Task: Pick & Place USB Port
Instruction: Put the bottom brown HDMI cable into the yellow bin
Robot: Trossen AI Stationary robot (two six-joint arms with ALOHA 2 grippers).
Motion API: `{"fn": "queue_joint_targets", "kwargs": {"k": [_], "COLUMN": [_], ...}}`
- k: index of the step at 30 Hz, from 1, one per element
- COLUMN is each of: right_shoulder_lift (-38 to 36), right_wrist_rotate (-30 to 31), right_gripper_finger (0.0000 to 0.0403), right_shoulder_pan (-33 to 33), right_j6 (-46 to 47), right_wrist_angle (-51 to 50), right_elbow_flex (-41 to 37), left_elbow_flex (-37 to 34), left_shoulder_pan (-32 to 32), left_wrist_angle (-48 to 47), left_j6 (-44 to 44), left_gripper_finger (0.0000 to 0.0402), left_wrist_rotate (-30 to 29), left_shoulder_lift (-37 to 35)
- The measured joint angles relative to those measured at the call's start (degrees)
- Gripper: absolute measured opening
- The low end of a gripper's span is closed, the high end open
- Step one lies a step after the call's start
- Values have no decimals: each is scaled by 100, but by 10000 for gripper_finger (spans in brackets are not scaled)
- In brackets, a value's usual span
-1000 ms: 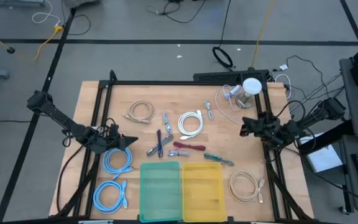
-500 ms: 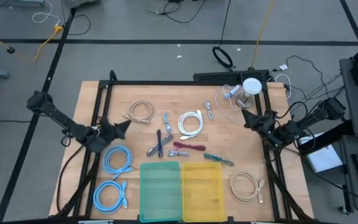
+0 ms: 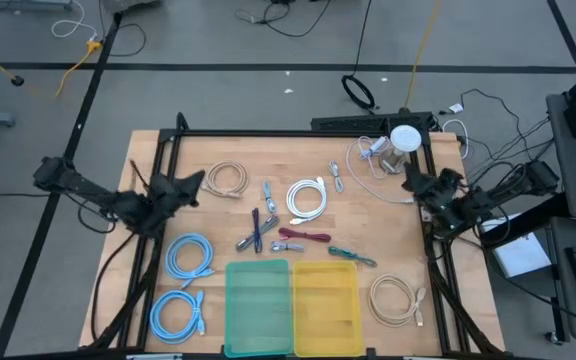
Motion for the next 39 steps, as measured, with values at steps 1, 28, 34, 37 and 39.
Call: {"fn": "queue_joint_targets", "kwargs": {"k": [1,28,34,37,39], "right_shoulder_lift": [-2,565,807,1016,1184], "right_wrist_rotate": [-307,-440,-871,-1462,-1895], "right_gripper_finger": [0,91,130,148,159], "right_shoulder_pan": [-21,-31,-263,-480,-631], "right_j6": [-227,521,1812,1912,1895], "right_wrist_angle": [-13,-10289,-11669,-11557,-11343], "right_elbow_flex": [163,4665,4665,4665,4667], "left_elbow_flex": [116,6298,6301,6299,6301], "left_shoulder_pan": [87,1253,1729,1985,2198], "left_wrist_angle": [280,-8197,-10381,-10908,-11069], "left_j6": [381,3158,2708,2921,3126], "left_gripper_finger": [17,17,31,66,97], "left_wrist_rotate": [226,4921,4371,4217,4207], "left_shoulder_lift": [-2,1825,2303,2653,2920]}}
